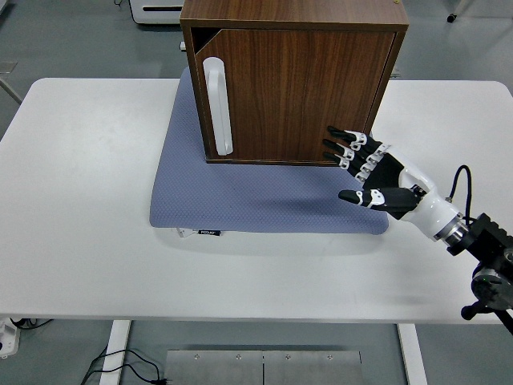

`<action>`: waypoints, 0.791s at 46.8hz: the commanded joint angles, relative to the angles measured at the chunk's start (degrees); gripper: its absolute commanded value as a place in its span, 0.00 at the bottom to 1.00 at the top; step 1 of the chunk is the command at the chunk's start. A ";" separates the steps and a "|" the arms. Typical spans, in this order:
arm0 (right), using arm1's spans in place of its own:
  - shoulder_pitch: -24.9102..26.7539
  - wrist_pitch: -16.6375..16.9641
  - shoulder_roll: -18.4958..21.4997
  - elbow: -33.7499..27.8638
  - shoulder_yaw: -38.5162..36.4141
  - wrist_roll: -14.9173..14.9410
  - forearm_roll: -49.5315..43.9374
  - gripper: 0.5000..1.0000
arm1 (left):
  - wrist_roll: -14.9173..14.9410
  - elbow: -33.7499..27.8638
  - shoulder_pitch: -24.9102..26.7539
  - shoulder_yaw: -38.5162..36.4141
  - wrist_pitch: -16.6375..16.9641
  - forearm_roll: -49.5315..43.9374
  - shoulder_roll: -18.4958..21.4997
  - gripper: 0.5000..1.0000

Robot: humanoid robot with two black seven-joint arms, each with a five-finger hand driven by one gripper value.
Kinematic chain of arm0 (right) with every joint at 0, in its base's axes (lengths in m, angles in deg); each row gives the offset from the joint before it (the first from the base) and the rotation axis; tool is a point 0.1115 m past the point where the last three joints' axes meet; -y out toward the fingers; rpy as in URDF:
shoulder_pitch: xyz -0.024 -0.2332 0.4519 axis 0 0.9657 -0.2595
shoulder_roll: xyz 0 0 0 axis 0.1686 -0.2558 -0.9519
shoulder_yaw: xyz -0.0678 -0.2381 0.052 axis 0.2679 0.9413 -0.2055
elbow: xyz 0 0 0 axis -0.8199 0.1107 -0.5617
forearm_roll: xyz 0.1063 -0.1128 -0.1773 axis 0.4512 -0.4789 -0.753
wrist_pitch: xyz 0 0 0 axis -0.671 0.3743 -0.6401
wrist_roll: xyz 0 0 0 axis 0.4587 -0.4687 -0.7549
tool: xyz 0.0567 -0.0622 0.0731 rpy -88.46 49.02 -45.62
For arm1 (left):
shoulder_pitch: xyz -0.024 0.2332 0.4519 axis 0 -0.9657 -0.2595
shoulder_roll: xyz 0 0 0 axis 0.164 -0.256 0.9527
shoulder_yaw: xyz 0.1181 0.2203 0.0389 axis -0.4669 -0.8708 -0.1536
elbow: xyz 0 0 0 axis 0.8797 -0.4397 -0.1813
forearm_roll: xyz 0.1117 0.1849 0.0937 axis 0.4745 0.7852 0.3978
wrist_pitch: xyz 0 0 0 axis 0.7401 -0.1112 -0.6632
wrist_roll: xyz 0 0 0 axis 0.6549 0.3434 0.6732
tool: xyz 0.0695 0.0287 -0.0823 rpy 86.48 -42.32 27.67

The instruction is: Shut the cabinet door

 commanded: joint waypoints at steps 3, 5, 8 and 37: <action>2.62 0.03 -0.93 -0.16 -4.23 -0.02 0.20 1.00 | 0.00 0.00 -0.04 0.00 0.02 0.00 0.00 1.00; 3.50 0.03 -1.01 -0.34 -5.73 -0.02 0.21 1.00 | 0.00 0.00 -0.04 0.00 -0.07 0.00 0.00 1.00; 4.64 -0.14 -0.93 -0.78 -7.84 -0.02 0.38 1.00 | -0.08 0.00 0.05 0.00 0.02 0.00 0.00 1.00; 4.82 -8.31 2.50 -13.70 -18.57 -0.02 11.10 1.00 | 0.00 0.00 0.05 0.00 0.02 0.00 0.00 1.00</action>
